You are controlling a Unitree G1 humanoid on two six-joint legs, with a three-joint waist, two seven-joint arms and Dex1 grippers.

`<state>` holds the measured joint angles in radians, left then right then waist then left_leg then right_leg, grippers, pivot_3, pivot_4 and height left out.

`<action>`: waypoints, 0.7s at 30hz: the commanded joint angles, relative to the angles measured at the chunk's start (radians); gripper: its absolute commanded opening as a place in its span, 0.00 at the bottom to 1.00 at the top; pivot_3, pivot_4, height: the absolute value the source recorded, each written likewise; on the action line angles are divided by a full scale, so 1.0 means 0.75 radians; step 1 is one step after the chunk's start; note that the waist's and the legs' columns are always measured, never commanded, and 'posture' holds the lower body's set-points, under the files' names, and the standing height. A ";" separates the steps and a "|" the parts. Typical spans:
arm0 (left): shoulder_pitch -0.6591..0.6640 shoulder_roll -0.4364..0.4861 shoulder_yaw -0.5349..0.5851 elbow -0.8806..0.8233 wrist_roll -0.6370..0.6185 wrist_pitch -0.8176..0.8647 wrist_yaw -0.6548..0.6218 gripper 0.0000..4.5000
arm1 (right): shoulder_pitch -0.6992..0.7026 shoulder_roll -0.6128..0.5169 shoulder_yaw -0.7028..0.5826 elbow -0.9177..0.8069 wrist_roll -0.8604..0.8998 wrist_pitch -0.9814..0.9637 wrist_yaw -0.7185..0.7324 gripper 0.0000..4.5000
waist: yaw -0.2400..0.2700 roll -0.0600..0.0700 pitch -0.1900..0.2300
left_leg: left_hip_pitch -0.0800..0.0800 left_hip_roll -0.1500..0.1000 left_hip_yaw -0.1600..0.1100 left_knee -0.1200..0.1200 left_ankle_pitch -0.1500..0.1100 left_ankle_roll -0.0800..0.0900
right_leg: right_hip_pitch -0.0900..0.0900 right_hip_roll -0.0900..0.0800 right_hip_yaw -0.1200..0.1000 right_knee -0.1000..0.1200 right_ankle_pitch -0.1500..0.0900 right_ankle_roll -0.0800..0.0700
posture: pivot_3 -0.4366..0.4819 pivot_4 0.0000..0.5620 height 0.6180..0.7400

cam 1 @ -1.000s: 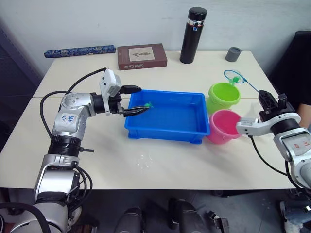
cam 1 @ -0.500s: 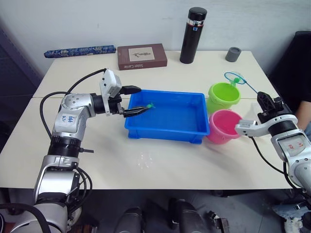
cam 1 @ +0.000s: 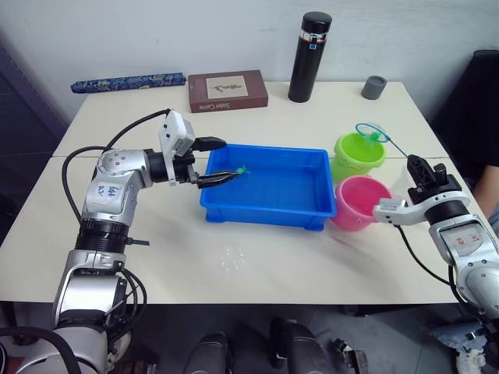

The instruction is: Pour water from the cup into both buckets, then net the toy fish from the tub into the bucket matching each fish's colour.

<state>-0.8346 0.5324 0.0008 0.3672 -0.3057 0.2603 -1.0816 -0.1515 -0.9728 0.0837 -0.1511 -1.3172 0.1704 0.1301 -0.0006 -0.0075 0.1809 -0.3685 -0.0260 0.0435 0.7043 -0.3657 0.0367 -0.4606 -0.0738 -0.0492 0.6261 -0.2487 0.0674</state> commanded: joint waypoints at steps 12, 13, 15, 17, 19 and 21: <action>0.016 0.034 0.043 -0.056 -0.023 0.000 0.003 0.99 | -0.015 0.024 -0.027 -0.018 0.018 -0.013 -0.016 0.00 | 0.000 0.000 0.000 | 0.000 0.000 0.000 0.000 0.000 0.000 | 0.000 0.000 0.000 0.000 0.000 0.000 | 0.48 0.27 1.00; 0.016 0.035 0.042 -0.057 -0.022 -0.001 0.004 0.99 | -0.010 0.027 -0.037 -0.013 0.018 -0.007 -0.018 0.00 | 0.000 0.000 0.000 | 0.000 0.000 0.000 0.000 0.000 0.000 | 0.000 0.000 0.000 0.000 0.000 0.000 | 0.48 0.27 1.00; 0.018 0.039 0.043 -0.053 -0.023 -0.004 0.002 0.99 | -0.012 0.036 -0.058 -0.001 0.015 0.019 -0.017 0.00 | 0.000 0.000 0.000 | 0.000 0.000 0.000 0.000 0.000 0.000 | 0.000 0.000 0.000 0.001 0.000 0.000 | 0.48 0.27 1.00; 0.019 0.040 0.042 -0.057 -0.026 -0.001 0.005 0.99 | -0.006 0.042 -0.051 -0.007 0.020 0.008 -0.012 0.00 | 0.000 0.000 0.000 | 0.000 0.000 0.000 0.000 0.000 0.000 | 0.000 0.000 0.000 0.001 0.000 0.000 | 0.48 0.27 1.00; 0.018 0.040 0.042 -0.054 -0.026 -0.003 0.006 0.99 | -0.007 0.053 -0.064 0.007 0.024 0.027 -0.008 0.00 | 0.000 0.000 0.000 | 0.000 0.000 0.000 0.001 0.000 0.000 | 0.000 0.000 0.000 0.001 0.000 0.000 | 0.48 0.27 1.00; 0.015 0.038 0.040 -0.054 -0.026 -0.002 0.007 0.99 | -0.002 0.056 -0.038 -0.022 0.025 -0.007 -0.010 0.00 | 0.000 0.000 0.000 | 0.000 0.000 0.000 0.001 0.000 0.000 | 0.000 0.000 0.000 0.001 0.000 0.000 | 0.48 0.27 1.00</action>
<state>-0.8188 0.5513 0.0034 0.3631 -0.3073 0.2627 -1.0786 -0.1561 -0.9312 0.0765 -0.1409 -1.3044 0.1659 0.1277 -0.0008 -0.0075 0.1808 -0.3684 -0.0261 0.0436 0.7048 -0.3656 0.0367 -0.4606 -0.0737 -0.0490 0.6268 -0.2487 0.0674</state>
